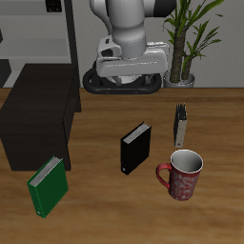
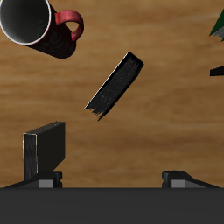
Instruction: Place the black book upright on top of the shelf
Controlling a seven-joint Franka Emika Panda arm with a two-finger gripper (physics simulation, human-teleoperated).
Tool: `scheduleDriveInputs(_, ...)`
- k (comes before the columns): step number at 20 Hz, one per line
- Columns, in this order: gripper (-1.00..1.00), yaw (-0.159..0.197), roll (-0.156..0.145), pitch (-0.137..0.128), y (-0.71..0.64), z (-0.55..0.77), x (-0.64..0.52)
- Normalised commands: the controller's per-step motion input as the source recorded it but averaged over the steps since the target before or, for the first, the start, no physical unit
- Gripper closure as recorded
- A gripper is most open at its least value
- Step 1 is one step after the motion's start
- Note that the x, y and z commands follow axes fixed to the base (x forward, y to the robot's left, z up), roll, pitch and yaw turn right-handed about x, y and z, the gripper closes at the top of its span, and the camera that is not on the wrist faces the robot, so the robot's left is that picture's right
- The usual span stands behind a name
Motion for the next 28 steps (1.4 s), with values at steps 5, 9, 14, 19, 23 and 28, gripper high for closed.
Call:
scheduleDriveInputs(5, -1.00, -0.046, -0.015, -0.009, 0.08, 0.09, 0.07)
scheduleDriveInputs(9, -1.00, -0.015, -0.012, -0.010, 0.07, 0.03, 0.13)
scheduleDriveInputs(14, -1.00, -0.080, -0.022, -0.057, 0.06, 0.10, 0.22)
scheduleDriveInputs(19, -1.00, -0.098, -0.008, -0.039, -0.17, -0.02, 0.23)
scheduleDriveInputs(23, -1.00, -0.115, -0.041, 0.013, -0.24, -0.12, 0.20)
scheduleDriveInputs(28, -1.00, -0.068, -0.018, -0.004, -0.07, -0.22, 0.16)
